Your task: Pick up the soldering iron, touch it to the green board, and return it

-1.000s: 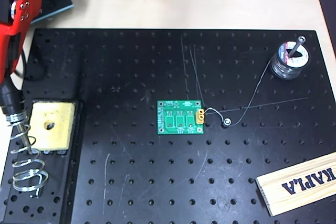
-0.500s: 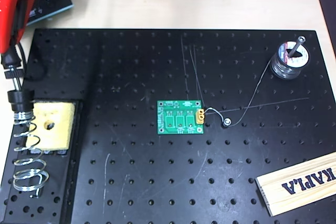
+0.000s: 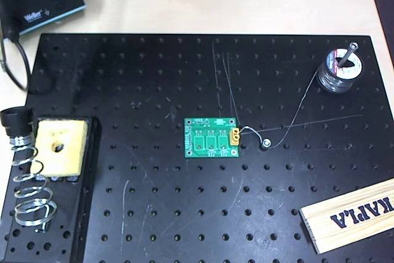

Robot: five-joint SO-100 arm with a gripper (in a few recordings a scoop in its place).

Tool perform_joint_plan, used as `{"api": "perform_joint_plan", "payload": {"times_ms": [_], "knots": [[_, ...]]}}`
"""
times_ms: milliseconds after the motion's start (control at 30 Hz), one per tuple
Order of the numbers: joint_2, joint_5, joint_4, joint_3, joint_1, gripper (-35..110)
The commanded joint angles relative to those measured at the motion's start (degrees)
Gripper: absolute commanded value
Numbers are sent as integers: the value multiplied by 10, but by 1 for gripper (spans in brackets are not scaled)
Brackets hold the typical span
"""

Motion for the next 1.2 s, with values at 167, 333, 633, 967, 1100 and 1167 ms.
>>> {"api": "perform_joint_plan", "payload": {"times_ms": [167,333,633,967,1100,1167], "knots": [[128,6,83,32,-42,0],[128,62,129,45,-185,0],[14,206,47,98,-393,0],[-123,227,7,38,-464,0],[-133,236,10,35,-475,0],[-137,238,10,31,-478,0]]}}
